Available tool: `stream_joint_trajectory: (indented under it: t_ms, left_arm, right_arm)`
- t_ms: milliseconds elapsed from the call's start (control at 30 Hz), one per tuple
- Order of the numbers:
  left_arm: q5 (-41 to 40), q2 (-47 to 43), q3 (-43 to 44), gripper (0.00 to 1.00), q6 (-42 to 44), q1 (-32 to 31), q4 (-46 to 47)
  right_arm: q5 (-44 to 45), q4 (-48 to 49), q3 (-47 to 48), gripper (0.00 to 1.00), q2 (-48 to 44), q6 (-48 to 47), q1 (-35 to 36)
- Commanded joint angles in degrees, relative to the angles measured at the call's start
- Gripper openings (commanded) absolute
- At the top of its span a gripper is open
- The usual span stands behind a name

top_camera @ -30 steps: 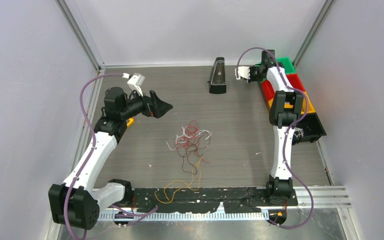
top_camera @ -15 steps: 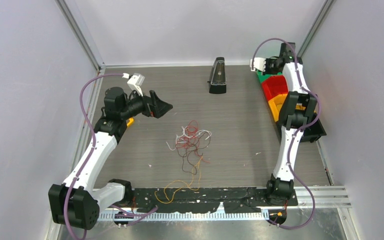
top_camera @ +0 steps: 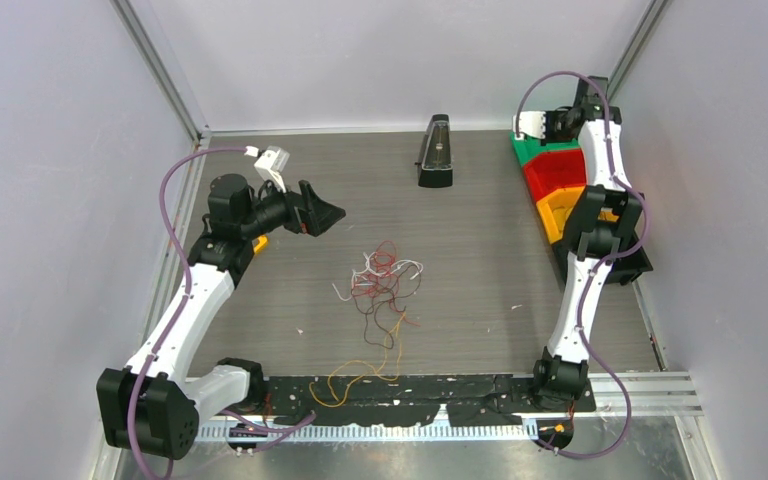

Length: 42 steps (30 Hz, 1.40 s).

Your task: Untangle the cables

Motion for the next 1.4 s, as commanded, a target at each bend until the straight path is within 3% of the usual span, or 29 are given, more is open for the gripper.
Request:
stream_joint_trajectory:
  t_ms: [0,300,367,533,767,833,1000,1100,1233,1367]
  left_arm:
    - [0.91,-0.08,0.81,0.99,-0.74,0.44,2.08]
    - [0.58,-0.59,0.76,0.99,-0.03,0.44,0.59]
    - [0.69,-0.48,0.93,0.99,0.04,0.44,0.62]
    - [0.68,-0.38,1.2,0.99,0.21,0.44,0.5]
    - [0.75,-0.51,1.17,0.99,0.14,0.43,0.77]
    - [0.75,-0.51,1.28,0.99,0.15,0.42,0.76]
    - [-0.19,-0.73,1.85,0.99,1.49,0.44,-1.13]
    - [-0.8,-0.76,3.01,0.99,6.06,0.44,-5.92]
    - [3.98,-0.89,4.34,0.99,19.77,0.44,-18.53]
    - [9.91,-2.53,1.99,0.97,32.51,-0.67,-30.42]
  right_arm:
    - [1.16,-2.22,2.28,0.05,1.94,-3.15,-0.05]
    - [1.75,-0.08,1.73,0.07,4.04,-1.86,1.35]
    - [2.07,1.82,0.69,0.14,3.8,-0.52,1.98]
    - [2.43,5.43,-0.63,0.43,2.66,4.39,2.51]
    - [-0.27,6.6,-1.53,0.64,-0.9,8.14,2.52]
    - [-1.64,6.66,-2.39,0.75,-2.64,9.24,2.53]
    - [-5.56,6.63,-6.99,0.91,-9.09,13.46,2.97]
    - [-7.34,7.24,-11.68,0.99,-14.05,19.18,3.5]
    - [-5.85,8.13,-20.21,1.0,-26.97,34.57,5.98]
    - [-5.91,-2.99,-29.36,0.99,-38.92,49.28,9.63]
